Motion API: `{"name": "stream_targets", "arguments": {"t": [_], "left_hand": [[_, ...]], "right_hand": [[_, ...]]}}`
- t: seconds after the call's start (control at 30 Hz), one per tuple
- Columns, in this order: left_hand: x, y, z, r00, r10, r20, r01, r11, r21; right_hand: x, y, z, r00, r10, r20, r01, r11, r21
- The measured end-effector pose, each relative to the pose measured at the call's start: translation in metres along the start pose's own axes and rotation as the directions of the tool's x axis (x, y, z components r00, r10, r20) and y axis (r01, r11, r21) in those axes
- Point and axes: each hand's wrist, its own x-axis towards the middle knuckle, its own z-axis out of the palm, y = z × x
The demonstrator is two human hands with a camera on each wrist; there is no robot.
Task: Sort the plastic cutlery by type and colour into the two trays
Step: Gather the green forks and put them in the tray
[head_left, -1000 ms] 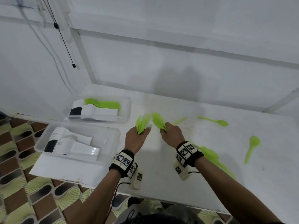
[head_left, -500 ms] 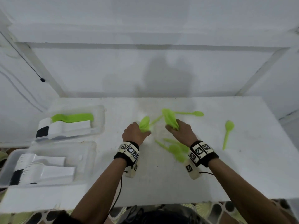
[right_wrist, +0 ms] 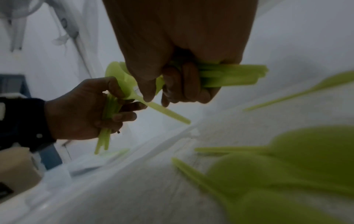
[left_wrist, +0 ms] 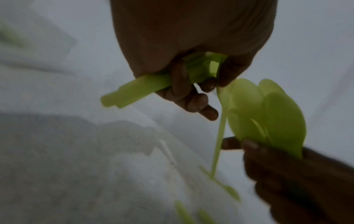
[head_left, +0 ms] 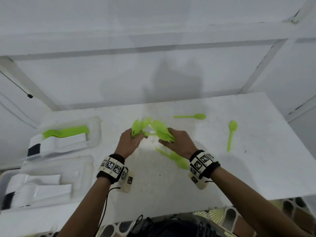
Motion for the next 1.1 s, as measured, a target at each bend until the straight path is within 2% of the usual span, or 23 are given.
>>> {"name": "stream_targets", "arguments": {"t": [0.07,0.17,0.23,0.3,0.37,0.47,0.53,0.6,0.7,0.9,0.97,1.03,1.1], "left_hand": [[-0.004,0.012,0.004,0.999,0.034,-0.034,-0.039,0.989,-0.146],[-0.006,0.029,0.016,0.995,0.036,-0.092,-0.062,0.953,-0.297],[-0.002,0.037,0.024,0.994,0.044,-0.103,-0.074,0.948,-0.308],[0.005,0.035,0.029,0.994,0.074,-0.076,-0.090,0.965,-0.247],[0.009,0.030,0.033,0.994,0.106,-0.018,-0.107,0.977,-0.183],[0.011,0.023,0.036,0.993,0.117,0.024,-0.114,0.989,-0.097],[0.010,0.018,0.040,0.998,0.054,0.042,-0.043,0.976,-0.213],[0.006,0.015,0.041,0.994,-0.053,0.101,0.087,0.923,-0.375],[0.003,0.005,0.040,0.977,-0.098,0.188,0.167,0.902,-0.398],[-0.004,-0.010,0.034,0.987,-0.077,0.142,0.117,0.947,-0.299],[-0.006,-0.012,0.032,0.993,-0.084,0.083,0.106,0.943,-0.317],[-0.006,-0.013,0.030,0.993,-0.119,0.024,0.121,0.938,-0.326],[-0.003,-0.015,0.030,0.992,-0.128,0.013,0.127,0.955,-0.267]], "right_hand": [[0.000,-0.006,0.006,0.999,-0.010,0.035,0.007,0.997,0.074],[-0.005,-0.008,0.011,0.989,0.074,0.127,-0.094,0.982,0.166],[-0.010,-0.006,0.008,0.986,0.103,0.128,-0.125,0.978,0.170],[-0.015,0.001,-0.002,0.985,0.151,0.080,-0.162,0.975,0.153],[-0.022,0.009,-0.011,0.980,0.195,0.044,-0.197,0.980,0.038],[-0.036,0.021,-0.007,0.969,0.217,0.114,-0.183,0.949,-0.257],[-0.043,0.021,0.003,0.962,0.226,0.156,-0.154,0.915,-0.373],[-0.045,0.018,0.011,0.968,0.186,0.166,-0.095,0.891,-0.443],[-0.045,0.008,0.017,0.967,0.126,0.220,0.013,0.841,-0.540],[-0.045,-0.008,0.024,0.956,0.109,0.273,0.094,0.766,-0.636],[-0.048,-0.009,0.026,0.955,0.092,0.280,0.114,0.760,-0.640],[-0.053,-0.010,0.026,0.959,0.093,0.268,0.100,0.775,-0.623],[-0.060,-0.009,0.023,0.964,0.128,0.231,0.028,0.819,-0.573]]}}
